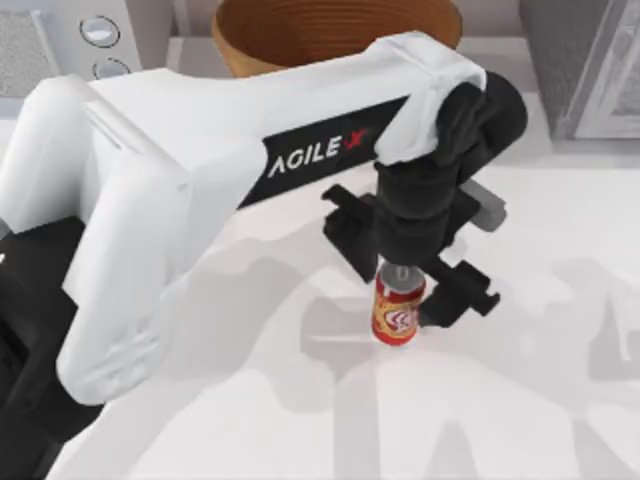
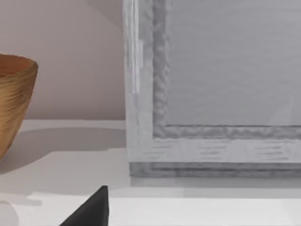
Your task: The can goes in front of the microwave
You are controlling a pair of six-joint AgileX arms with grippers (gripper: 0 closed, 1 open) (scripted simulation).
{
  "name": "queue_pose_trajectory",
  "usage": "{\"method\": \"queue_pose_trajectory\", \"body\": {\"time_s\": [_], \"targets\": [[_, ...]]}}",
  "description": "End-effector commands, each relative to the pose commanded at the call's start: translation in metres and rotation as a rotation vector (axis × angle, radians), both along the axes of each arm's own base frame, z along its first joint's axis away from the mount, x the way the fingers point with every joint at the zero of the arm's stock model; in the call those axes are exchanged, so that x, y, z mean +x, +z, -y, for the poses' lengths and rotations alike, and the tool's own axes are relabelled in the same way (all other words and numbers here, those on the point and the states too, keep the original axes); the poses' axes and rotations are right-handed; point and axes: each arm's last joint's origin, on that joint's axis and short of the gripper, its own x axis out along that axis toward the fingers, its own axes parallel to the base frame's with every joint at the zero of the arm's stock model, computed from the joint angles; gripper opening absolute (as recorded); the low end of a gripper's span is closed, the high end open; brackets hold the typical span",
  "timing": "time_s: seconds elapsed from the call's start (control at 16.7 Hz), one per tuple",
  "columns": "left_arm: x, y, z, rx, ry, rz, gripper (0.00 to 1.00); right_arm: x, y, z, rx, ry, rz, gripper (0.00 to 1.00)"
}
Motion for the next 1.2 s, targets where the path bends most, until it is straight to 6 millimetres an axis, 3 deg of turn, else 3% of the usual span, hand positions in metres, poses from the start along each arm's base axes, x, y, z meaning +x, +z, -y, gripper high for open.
{"method": "queue_pose_trajectory", "body": {"time_s": [0.42, 1.02, 1.2], "targets": [[0.000, 0.000, 0.000, 0.000, 0.000, 0.000, 0.02, 0.000, 0.000, 0.000, 0.000, 0.000, 0.000, 1.00], [0.000, 0.001, 0.000, 0.000, 0.000, -0.001, 0.00, 0.000, 0.000, 0.000, 0.000, 0.000, 0.000, 1.00], [0.001, 0.018, 0.001, 0.001, -0.001, -0.002, 0.00, 0.000, 0.000, 0.000, 0.000, 0.000, 0.000, 1.00]]}}
